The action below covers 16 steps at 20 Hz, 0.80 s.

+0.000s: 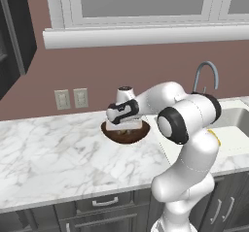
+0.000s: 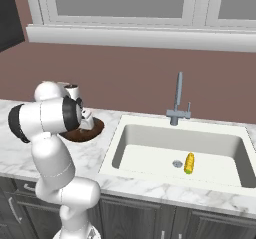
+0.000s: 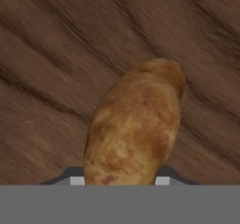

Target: Pick the potatos from the cabinet and place them in one bowl. Pick the corn from the sink and place it in the other bowl.

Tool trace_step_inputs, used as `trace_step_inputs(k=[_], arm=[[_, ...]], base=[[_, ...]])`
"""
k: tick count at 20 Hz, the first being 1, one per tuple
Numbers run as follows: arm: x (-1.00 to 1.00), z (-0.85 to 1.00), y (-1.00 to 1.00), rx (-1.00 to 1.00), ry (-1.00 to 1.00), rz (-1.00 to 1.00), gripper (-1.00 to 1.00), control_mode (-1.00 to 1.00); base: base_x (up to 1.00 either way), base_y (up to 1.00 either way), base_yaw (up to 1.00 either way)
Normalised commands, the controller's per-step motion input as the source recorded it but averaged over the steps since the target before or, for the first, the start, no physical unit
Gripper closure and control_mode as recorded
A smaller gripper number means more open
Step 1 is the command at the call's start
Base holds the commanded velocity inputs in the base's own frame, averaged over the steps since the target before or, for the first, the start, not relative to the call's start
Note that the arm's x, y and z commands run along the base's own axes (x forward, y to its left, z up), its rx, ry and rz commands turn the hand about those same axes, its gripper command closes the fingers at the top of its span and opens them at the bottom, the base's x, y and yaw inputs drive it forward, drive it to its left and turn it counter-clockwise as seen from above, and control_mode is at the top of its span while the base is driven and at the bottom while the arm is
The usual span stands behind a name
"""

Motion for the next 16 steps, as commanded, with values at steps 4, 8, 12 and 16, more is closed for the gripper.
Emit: trace_step_inputs(k=[4, 8, 12, 16], arm=[[0.0, -0.07, 0.0, 0.0, 0.0, 0.0, 1.0, -1.0], [0.0, 0.0, 0.07, 0.0, 0.0, 0.0, -1.0, -1.0], [-0.03, 0.0, 0.1, 0.0, 0.0, 0.0, -1.0, -1.0], [-0.23, 0.16, 0.0, 0.0, 0.0, 0.0, -1.0, -1.0]], base=[[0.0, 0.0, 0.0], [0.0, 0.0, 0.0], [0.0, 0.0, 0.0], [0.0, 0.0, 0.0]])
